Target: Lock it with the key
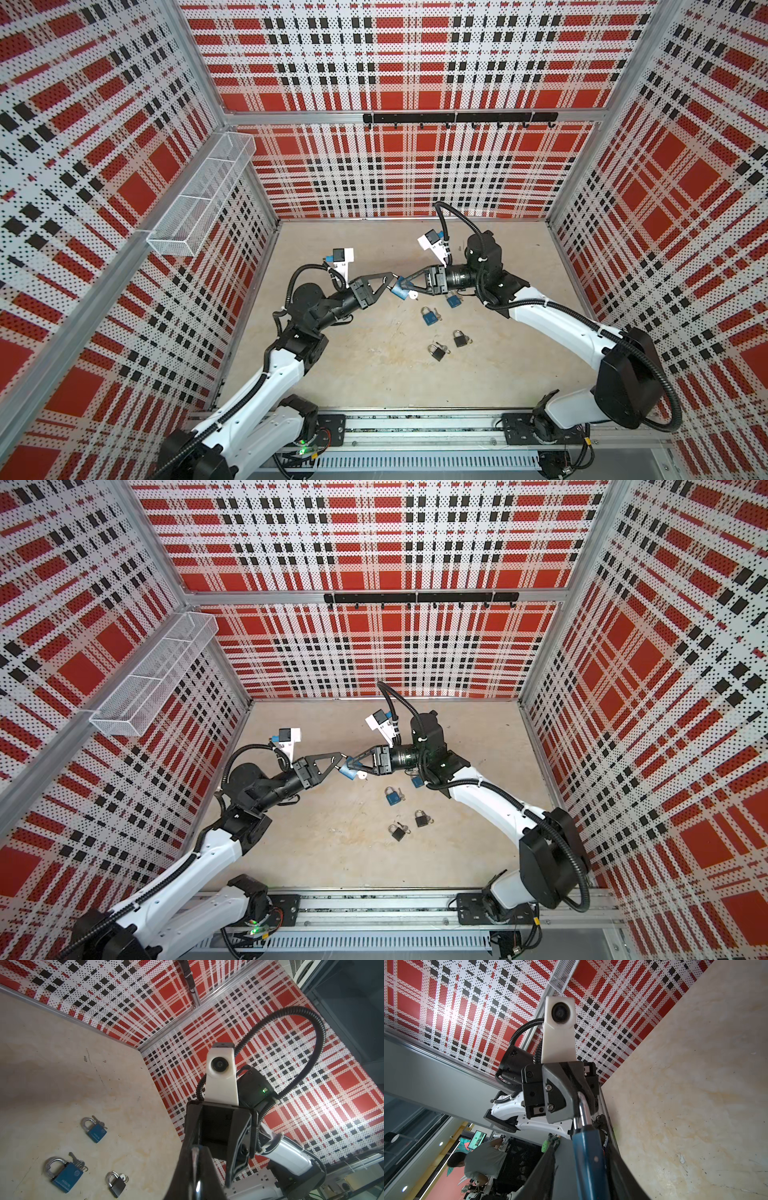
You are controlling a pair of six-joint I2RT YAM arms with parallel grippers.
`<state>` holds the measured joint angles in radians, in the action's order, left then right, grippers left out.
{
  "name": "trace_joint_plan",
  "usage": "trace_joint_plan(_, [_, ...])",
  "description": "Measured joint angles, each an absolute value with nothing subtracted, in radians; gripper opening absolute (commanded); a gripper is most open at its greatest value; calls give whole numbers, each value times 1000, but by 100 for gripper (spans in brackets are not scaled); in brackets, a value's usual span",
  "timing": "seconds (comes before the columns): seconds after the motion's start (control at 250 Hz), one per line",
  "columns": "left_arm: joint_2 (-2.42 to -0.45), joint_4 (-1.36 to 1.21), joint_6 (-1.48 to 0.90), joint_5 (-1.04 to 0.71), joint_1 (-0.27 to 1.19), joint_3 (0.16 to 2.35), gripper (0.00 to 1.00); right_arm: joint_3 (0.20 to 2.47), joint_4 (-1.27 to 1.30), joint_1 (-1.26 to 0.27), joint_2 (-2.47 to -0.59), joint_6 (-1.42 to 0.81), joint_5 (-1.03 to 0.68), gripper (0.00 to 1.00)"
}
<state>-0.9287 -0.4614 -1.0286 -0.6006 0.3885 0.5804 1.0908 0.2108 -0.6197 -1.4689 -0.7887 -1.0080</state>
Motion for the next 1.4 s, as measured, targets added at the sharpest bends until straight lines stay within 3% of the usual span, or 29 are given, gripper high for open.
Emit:
trace_joint_plan(0.424, [-928, -408, -1024, -593, 359, 626, 0, 1032, 326, -615, -1468, -855, -1005, 37])
trace_joint_plan(0.68, [-925, -409, -1024, -590, 358, 633, 0, 1025, 349, -615, -1468, -879, -1012, 16])
trace_joint_plan(1.321, [-888, -390, -1029, -606, 331, 630, 0, 1025, 379, -619, -1468, -891, -1019, 20])
trace_joint_plan(1.397, [-886, -390, -1033, -602, 316, 630, 0, 1024, 375, -618, -1468, -890, -1018, 25])
